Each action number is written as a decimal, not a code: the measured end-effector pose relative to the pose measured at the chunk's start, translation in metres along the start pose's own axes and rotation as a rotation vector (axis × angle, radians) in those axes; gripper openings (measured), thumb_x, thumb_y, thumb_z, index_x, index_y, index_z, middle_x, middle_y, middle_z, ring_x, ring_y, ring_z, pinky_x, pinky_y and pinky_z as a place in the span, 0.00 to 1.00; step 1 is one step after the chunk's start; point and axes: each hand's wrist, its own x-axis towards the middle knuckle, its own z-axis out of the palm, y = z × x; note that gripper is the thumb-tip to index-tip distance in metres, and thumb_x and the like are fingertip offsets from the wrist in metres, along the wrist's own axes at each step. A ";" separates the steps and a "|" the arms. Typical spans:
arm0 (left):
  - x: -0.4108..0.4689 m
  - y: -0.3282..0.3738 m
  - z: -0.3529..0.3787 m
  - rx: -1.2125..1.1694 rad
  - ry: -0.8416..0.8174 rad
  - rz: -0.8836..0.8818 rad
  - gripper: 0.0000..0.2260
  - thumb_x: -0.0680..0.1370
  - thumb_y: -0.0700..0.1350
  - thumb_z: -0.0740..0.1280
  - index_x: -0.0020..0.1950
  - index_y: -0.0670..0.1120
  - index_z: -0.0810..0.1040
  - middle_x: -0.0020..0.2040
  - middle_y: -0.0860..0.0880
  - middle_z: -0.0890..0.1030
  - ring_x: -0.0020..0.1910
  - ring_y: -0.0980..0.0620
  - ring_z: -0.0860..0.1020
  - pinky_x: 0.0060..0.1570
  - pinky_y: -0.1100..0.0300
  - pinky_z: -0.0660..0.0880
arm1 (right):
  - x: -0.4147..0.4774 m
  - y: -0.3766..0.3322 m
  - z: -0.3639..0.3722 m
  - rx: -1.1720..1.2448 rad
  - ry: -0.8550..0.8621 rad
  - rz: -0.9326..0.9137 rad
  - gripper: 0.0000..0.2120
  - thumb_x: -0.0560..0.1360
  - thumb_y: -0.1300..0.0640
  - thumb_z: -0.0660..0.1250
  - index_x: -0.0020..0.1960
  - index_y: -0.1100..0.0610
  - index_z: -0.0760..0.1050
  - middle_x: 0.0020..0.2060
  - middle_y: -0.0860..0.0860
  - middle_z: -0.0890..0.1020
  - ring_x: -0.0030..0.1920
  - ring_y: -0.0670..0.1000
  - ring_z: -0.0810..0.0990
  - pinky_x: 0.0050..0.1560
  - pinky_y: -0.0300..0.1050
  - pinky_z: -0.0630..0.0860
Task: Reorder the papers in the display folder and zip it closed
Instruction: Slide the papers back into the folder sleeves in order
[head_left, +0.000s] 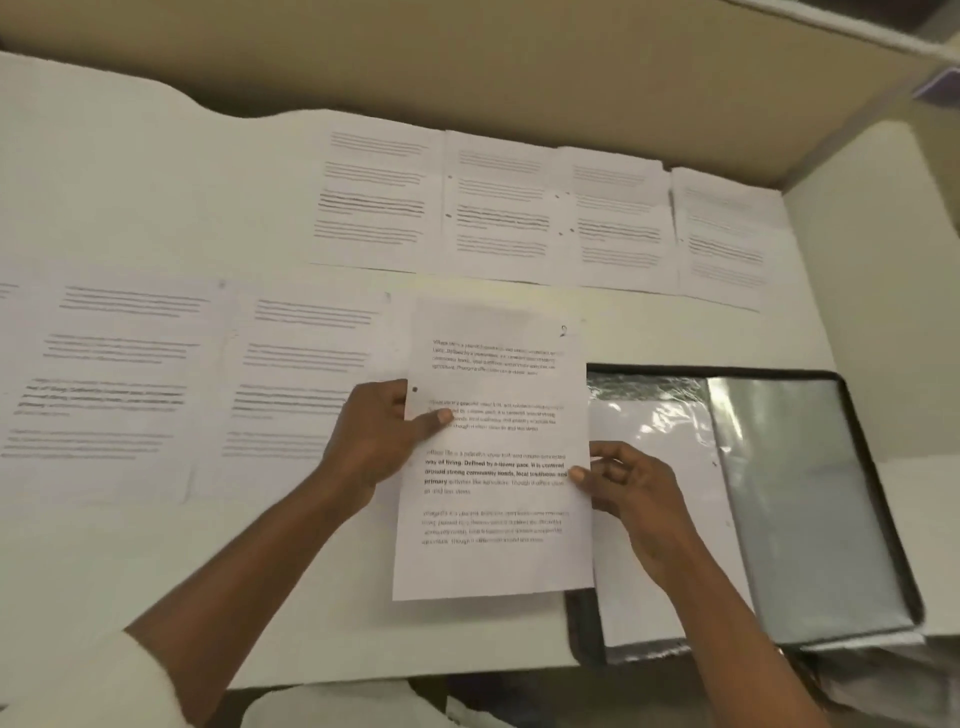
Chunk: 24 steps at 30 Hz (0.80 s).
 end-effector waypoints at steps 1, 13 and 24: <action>-0.008 -0.003 0.016 0.019 -0.015 0.002 0.11 0.75 0.44 0.81 0.56 0.51 0.87 0.50 0.55 0.89 0.48 0.54 0.88 0.55 0.47 0.85 | -0.003 0.005 -0.018 0.010 0.017 -0.001 0.15 0.73 0.64 0.78 0.59 0.61 0.82 0.47 0.61 0.88 0.51 0.60 0.88 0.51 0.53 0.83; -0.091 -0.045 0.199 0.122 0.065 -0.006 0.10 0.79 0.49 0.77 0.59 0.51 0.87 0.47 0.60 0.89 0.45 0.59 0.87 0.47 0.56 0.83 | -0.032 0.082 -0.205 0.022 0.043 0.047 0.15 0.71 0.70 0.79 0.57 0.62 0.83 0.46 0.63 0.87 0.46 0.55 0.88 0.46 0.44 0.84; -0.078 -0.031 0.260 0.133 0.019 0.005 0.15 0.77 0.48 0.79 0.63 0.49 0.85 0.51 0.52 0.89 0.47 0.49 0.89 0.53 0.43 0.85 | 0.012 0.049 -0.262 -0.066 0.088 -0.022 0.22 0.70 0.64 0.82 0.61 0.59 0.80 0.47 0.57 0.88 0.48 0.56 0.88 0.47 0.48 0.85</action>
